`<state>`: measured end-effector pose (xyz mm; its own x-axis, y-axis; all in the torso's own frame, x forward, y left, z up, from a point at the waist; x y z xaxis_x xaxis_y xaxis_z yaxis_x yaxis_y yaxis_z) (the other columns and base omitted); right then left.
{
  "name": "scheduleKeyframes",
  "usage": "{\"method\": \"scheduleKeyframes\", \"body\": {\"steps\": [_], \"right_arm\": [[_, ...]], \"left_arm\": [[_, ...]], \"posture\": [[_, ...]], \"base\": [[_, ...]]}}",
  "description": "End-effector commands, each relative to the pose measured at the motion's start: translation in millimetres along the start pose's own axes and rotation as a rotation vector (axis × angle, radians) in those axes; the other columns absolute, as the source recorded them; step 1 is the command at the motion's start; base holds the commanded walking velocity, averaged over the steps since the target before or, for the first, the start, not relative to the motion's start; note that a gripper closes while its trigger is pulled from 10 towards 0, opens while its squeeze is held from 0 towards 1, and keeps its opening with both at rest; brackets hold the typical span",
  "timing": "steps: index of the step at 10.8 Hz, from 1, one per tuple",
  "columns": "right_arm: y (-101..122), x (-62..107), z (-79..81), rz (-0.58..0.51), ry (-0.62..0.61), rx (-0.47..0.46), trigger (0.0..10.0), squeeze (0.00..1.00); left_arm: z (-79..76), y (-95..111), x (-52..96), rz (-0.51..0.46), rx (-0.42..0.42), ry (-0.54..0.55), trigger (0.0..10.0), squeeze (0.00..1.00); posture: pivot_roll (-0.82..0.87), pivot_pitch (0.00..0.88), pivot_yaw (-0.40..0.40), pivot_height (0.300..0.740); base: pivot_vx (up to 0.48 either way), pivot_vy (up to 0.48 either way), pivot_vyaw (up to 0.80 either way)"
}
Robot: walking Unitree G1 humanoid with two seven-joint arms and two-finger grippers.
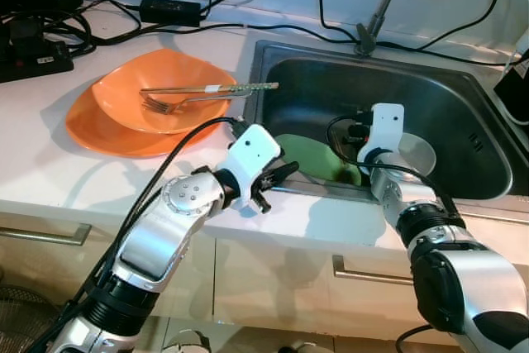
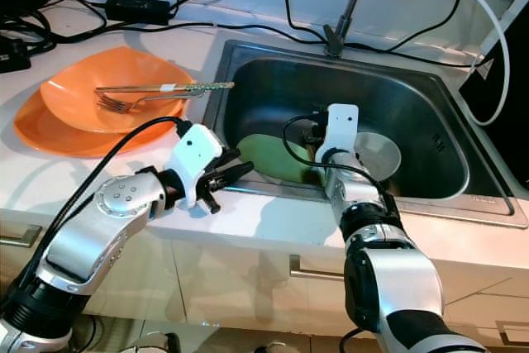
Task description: Kitchen organization
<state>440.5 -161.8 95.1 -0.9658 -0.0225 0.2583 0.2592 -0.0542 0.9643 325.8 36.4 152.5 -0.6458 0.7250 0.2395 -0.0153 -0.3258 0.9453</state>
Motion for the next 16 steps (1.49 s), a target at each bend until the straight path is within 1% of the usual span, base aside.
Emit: {"method": "scheduleKeyframes", "body": {"steps": [1, 2, 3, 5, 7, 8, 9, 10, 11, 12, 13, 14, 15, 16], "right_arm": [[-1, 0.0, -2.6, 0.001, -0.008, 0.005, 10.0, 0.09], [-1, 0.0, -2.6, 0.002, -0.008, 0.007, 10.0, 0.09], [-1, 0.1, -2.9, 0.001, -0.009, 0.011, 10.0, 0.0], [5, 0.1, -4.8, -0.024, -0.016, 0.027, 10.0, 0.0], [28, -1.2, -0.2, -0.112, 0.006, 0.041, 10.0, 0.0], [37, -1.6, 1.8, -0.141, 0.016, 0.053, 10.0, 0.7], [42, -1.8, 2.2, -0.153, 0.013, 0.058, 10.0, 1.0], [49, -1.3, 3.7, -0.187, 0.006, 0.085, 10.0, 0.0], [53, -0.5, 4.2, -0.212, 0.001, 0.095, 10.0, 0.0], [69, 3.0, 7.4, -0.293, 0.012, 0.089, 10.0, 0.0], [83, 7.7, 10.7, -0.368, 0.027, 0.061, 10.0, 0.0], [102, 17.9, 11.2, -0.471, 0.024, 0.025, 10.0, 0.0], [110, 27.1, 11.4, -0.53, 0.017, 0.02, 10.0, 0.0], [116, 47.7, 9.5, -0.602, 0.004, 0.025, 10.0, 0.0]], "left_arm": [[-8.7, 0, -1.0, 0.004, -0.009, -0.03, 10.0, 0.0], [-8.8, 0, -1.0, 0.004, -0.01, -0.031, 10.0, 0.0], [-9.2, 0, -1.2, 0.003, -0.011, -0.033, 10.0, 0.0], [-11.1, -1, -1.5, 0.002, -0.017, -0.037, 10.0, 0.0], [-13.3, -1, -2.0, 0.003, -0.019, -0.042, 10.0, 0.0], [-13.8, -1, -2.3, 0.002, -0.02, -0.042, 10.0, 0.0], [-14.2, -1, -2.5, 0.002, -0.021, -0.043, 10.0, 0.0], [-14.3, 0, -3.0, -0.001, -0.033, -0.039, 10.0, 0.0], [-12.9, 1, -2.8, -0.007, -0.048, -0.028, 10.0, 0.0], [-5.6, 4, -3.1, -0.025, -0.098, 0.023, 10.0, 0.0], [-0.7, 5, -3.0, -0.031, -0.13, 0.053, 10.0, 0.0], [5.3, 7, -3.1, -0.049, -0.151, 0.096, 10.0, 0.0], [7.2, 9, -2.8, -0.061, -0.162, 0.114, 10.0, 0.0], [6.9, 8, -3.5, -0.065, -0.179, 0.118, 10.0, 0.0]], "posture": [[0.0, 0.069, -0.128, 0.74], [0.0, 0.069, -0.128, 0.74], [0.0, 0.062, -0.128, 0.74], [0.0, 0.054, -0.126, 0.74], [0.0, 0.049, -0.125, 0.74], [0.0, 0.05, -0.127, 0.74], [0.0, 0.054, -0.127, 0.74], [0.0, 0.06, -0.128, 0.74], [0.0, 0.06, -0.128, 0.74], [0.0, 0.063, -0.129, 0.74], [0.0, 0.063, -0.129, 0.74], [-0.01, 0.07, -0.129, 0.74], [-0.02, 0.075, -0.128, 0.74], [-0.04, 0.081, -0.125, 0.74]], "base": [[0.0, 0.0, 0.0], [0.0, 0.0, 0.0], [0.0, 0.0, 0.0], [0.0, 0.0, 0.0], [0.0, 0.0, 0.0], [0.0, 0.0, 0.0], [0.0, 0.0, 0.0], [0.0, 0.0, 0.0], [0.0, 0.0, 0.0], [0.0, 0.0, 0.0], [0.0, 0.0, 0.0], [0.0, 0.0, 0.0], [0.0, 0.0, 0.0], [0.0, 0.0, 0.0]]}}
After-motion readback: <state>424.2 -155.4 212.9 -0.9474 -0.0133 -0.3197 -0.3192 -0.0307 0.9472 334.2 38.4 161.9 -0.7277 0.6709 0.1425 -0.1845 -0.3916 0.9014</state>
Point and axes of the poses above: a point about 5 cm out from each wrist's last joint towards the gripper, its own x axis pointing back from the gripper into the wrist, its own y axis along the axis of the wrist's last joint, z = x × y, the point moved 6 cm from there along -x, pointing out of the wrist towards the gripper, and after that the axes turned 1 degree about x, right-handed, at the moved point
